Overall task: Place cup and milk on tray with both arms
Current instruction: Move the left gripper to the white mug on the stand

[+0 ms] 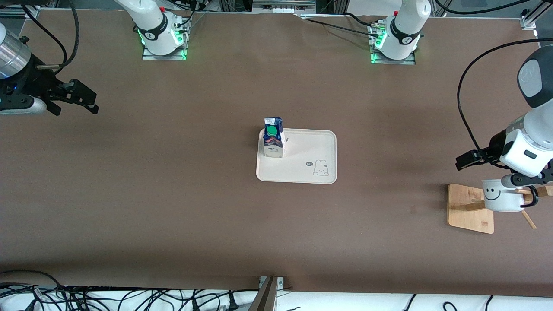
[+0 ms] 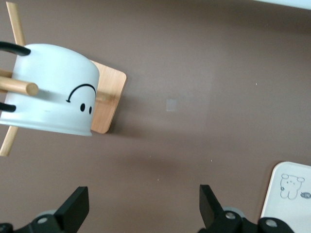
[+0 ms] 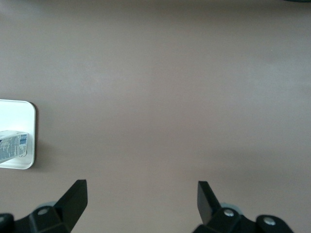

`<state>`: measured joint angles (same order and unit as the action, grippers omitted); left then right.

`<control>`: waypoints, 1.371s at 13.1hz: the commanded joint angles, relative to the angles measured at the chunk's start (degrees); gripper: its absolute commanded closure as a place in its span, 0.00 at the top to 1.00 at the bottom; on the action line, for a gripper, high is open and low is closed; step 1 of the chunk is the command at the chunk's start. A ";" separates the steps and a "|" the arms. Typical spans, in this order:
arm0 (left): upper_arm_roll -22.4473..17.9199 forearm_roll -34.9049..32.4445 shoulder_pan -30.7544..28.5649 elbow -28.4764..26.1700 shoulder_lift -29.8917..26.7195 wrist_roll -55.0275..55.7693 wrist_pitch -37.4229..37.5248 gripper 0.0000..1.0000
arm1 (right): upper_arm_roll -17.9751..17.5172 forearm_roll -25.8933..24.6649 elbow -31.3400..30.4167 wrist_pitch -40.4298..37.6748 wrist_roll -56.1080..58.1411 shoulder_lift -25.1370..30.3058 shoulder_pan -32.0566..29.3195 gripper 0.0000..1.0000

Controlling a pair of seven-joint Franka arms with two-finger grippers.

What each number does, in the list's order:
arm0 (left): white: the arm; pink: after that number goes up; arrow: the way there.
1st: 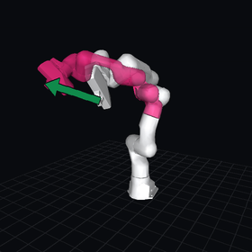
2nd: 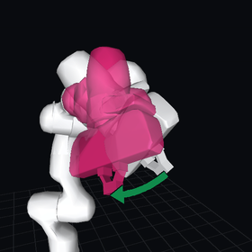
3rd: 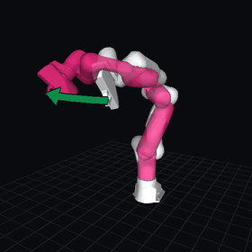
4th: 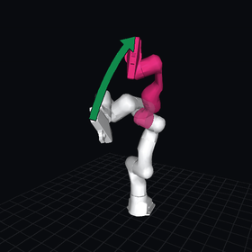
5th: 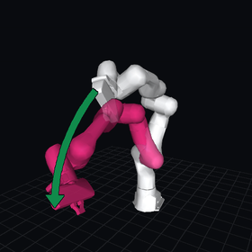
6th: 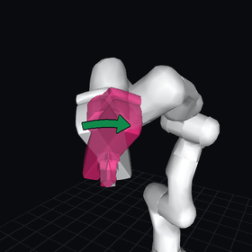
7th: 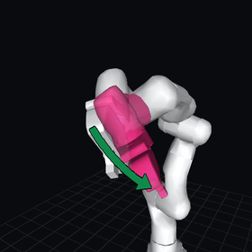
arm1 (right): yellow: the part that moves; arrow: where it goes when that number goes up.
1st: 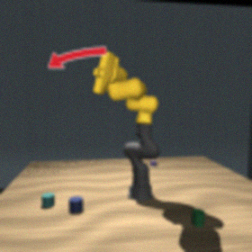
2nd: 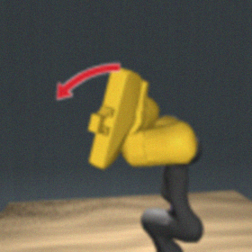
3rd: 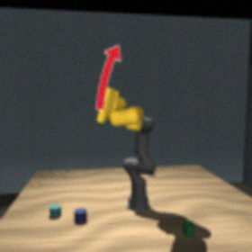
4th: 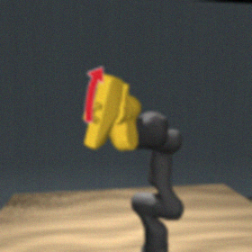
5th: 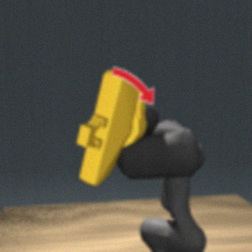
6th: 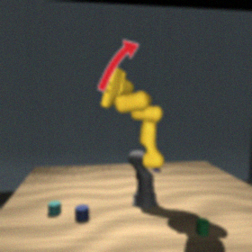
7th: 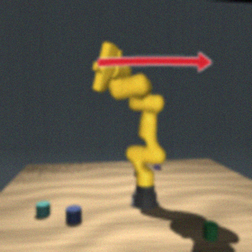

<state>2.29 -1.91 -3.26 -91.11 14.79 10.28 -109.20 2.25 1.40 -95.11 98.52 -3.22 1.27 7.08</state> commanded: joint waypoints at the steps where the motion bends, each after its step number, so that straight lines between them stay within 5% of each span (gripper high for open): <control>1: 0.26 -2.13 -2.18 -8.01 -4.77 -2.88 -6.36 1.00 | 0.03 -0.26 1.24 0.70 0.32 -0.83 -0.58 1.00; 5: 0.26 -2.48 -4.28 -13.73 -6.62 -3.07 -12.26 1.00 | 1.79 -0.17 0.98 0.09 0.23 -1.44 -0.75 1.00; 10: 0.35 -2.40 -5.61 -14.00 -5.13 -5.34 -16.74 1.00 | 4.95 0.35 0.63 -3.34 0.32 -1.79 -0.84 1.00; 18: 0.44 -0.99 -7.20 -16.28 -2.04 -5.53 -30.79 1.00 | 4.17 -0.26 1.07 -1.59 0.32 -1.62 1.53 1.00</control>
<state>2.29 -2.86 -9.93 -105.37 13.27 5.43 -136.59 6.47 1.41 -94.91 96.60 -3.23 -0.41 7.89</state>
